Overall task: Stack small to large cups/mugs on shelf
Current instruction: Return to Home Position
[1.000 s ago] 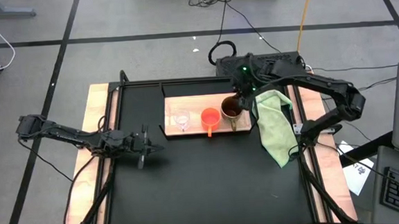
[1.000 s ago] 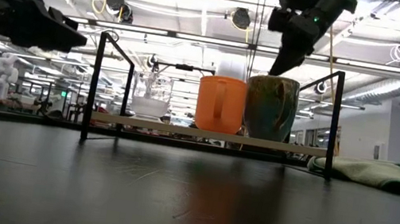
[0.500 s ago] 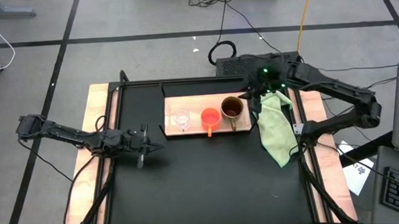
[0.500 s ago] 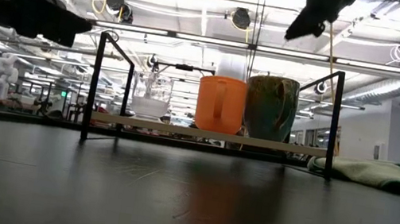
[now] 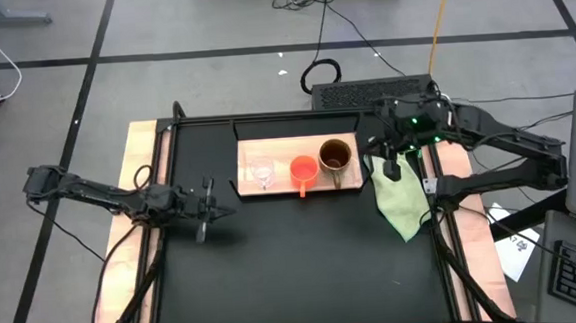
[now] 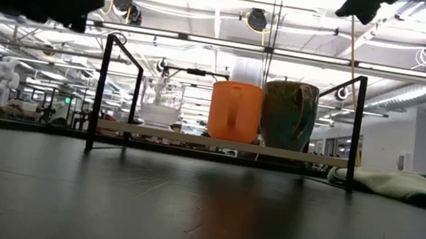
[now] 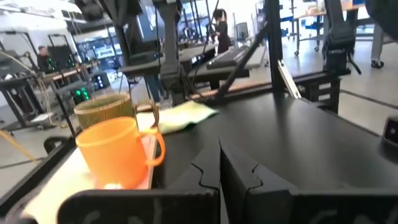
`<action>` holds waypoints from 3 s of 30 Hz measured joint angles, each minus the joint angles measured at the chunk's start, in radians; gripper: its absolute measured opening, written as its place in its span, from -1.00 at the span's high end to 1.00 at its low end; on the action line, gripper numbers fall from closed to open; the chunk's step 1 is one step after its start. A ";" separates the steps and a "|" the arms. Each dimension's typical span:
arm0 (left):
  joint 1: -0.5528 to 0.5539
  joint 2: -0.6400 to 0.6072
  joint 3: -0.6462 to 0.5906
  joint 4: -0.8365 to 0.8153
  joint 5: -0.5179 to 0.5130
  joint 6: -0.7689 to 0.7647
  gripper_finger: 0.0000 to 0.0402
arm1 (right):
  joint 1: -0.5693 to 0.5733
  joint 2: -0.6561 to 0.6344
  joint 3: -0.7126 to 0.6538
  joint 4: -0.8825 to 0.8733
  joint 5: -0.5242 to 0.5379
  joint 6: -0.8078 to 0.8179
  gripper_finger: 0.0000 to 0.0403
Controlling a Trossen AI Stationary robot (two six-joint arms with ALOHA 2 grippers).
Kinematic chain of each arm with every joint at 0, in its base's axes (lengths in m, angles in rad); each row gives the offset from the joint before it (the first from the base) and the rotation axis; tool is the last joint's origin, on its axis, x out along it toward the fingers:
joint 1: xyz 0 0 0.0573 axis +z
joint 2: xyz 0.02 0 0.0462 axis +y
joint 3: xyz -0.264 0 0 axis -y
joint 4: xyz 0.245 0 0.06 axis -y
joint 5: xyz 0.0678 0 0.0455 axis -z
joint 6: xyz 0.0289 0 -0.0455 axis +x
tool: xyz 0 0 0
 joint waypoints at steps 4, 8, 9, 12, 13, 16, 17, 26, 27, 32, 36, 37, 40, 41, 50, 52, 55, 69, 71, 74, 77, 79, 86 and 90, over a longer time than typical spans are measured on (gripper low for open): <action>0.000 -0.002 0.053 -0.053 0.000 0.007 1.00 | 0.029 -0.071 -0.056 0.003 0.021 0.013 0.99; -0.015 -0.001 0.129 -0.198 -0.042 0.038 1.00 | 0.050 -0.163 -0.131 0.055 0.021 0.042 1.00; -0.021 -0.001 0.148 -0.230 -0.063 0.043 1.00 | 0.054 -0.185 -0.150 0.063 0.021 0.047 1.00; -0.041 -0.001 0.206 -0.309 -0.126 0.057 1.00 | 0.059 -0.256 -0.206 0.076 0.021 0.056 1.00; -0.046 -0.001 0.224 -0.326 -0.142 0.057 1.00 | 0.059 -0.280 -0.227 0.084 0.021 0.060 1.00; -0.058 -0.003 0.259 -0.333 -0.157 0.059 1.00 | 0.059 -0.348 -0.289 0.103 0.022 0.074 1.00; -0.062 -0.008 0.266 -0.336 -0.157 0.065 1.00 | 0.059 -0.372 -0.310 0.105 0.022 0.075 1.00; -0.103 -0.110 0.277 -0.401 -0.220 0.066 1.00 | 0.059 -0.568 -0.472 0.161 0.020 0.117 1.00; -0.108 -0.123 0.277 -0.413 -0.228 0.064 1.00 | 0.059 -0.583 -0.482 0.161 0.020 0.117 1.00; -0.130 -0.167 0.277 -0.445 -0.237 0.047 1.00 | 0.059 -0.647 -0.525 0.168 0.016 0.125 1.00; -0.151 -0.186 0.277 -0.465 -0.269 0.040 1.00 | 0.059 -0.687 -0.551 0.168 0.016 0.132 1.00; -0.156 -0.189 0.277 -0.472 -0.278 0.041 1.00 | 0.059 -0.695 -0.559 0.168 0.016 0.135 1.00; -0.170 -0.192 0.277 -0.492 -0.298 0.040 1.00 | 0.059 -0.719 -0.584 0.177 0.016 0.140 1.00; -0.176 -0.192 0.277 -0.496 -0.309 0.040 1.00 | 0.058 -0.726 -0.592 0.189 0.015 0.146 1.00; -0.200 -0.206 0.277 -0.521 -0.334 0.030 1.00 | 0.058 -0.762 -0.598 0.203 0.012 0.153 1.00; -0.201 -0.212 0.277 -0.528 -0.334 0.022 1.00 | 0.058 -0.761 -0.598 0.201 0.012 0.153 1.00; -0.200 -0.213 0.277 -0.535 -0.334 0.021 1.00 | 0.058 -0.761 -0.598 0.202 0.012 0.153 1.00; -0.201 -0.234 0.277 -0.586 -0.321 -0.034 0.99 | 0.058 -0.761 -0.598 0.203 0.011 0.153 1.00; -0.201 -0.260 0.276 -0.602 -0.328 -0.043 0.99 | 0.058 -0.761 -0.598 0.203 0.011 0.154 1.00; -0.201 -0.303 0.266 -0.612 -0.329 -0.055 0.99 | 0.058 -0.761 -0.598 0.203 0.011 0.154 1.00; -0.201 -0.351 0.234 -0.621 -0.329 -0.056 0.99 | 0.058 -0.761 -0.598 0.203 0.011 0.154 1.00; -0.200 -0.376 0.209 -0.622 -0.315 -0.053 0.99 | 0.058 -0.761 -0.598 0.203 0.011 0.154 1.00; -0.200 -0.486 0.124 -0.584 -0.340 -0.031 1.00 | 0.058 -0.761 -0.598 0.203 0.011 0.154 1.00; -0.200 -0.549 0.113 -0.631 -0.309 0.020 1.00 | 0.058 -0.761 -0.598 0.203 0.011 0.154 1.00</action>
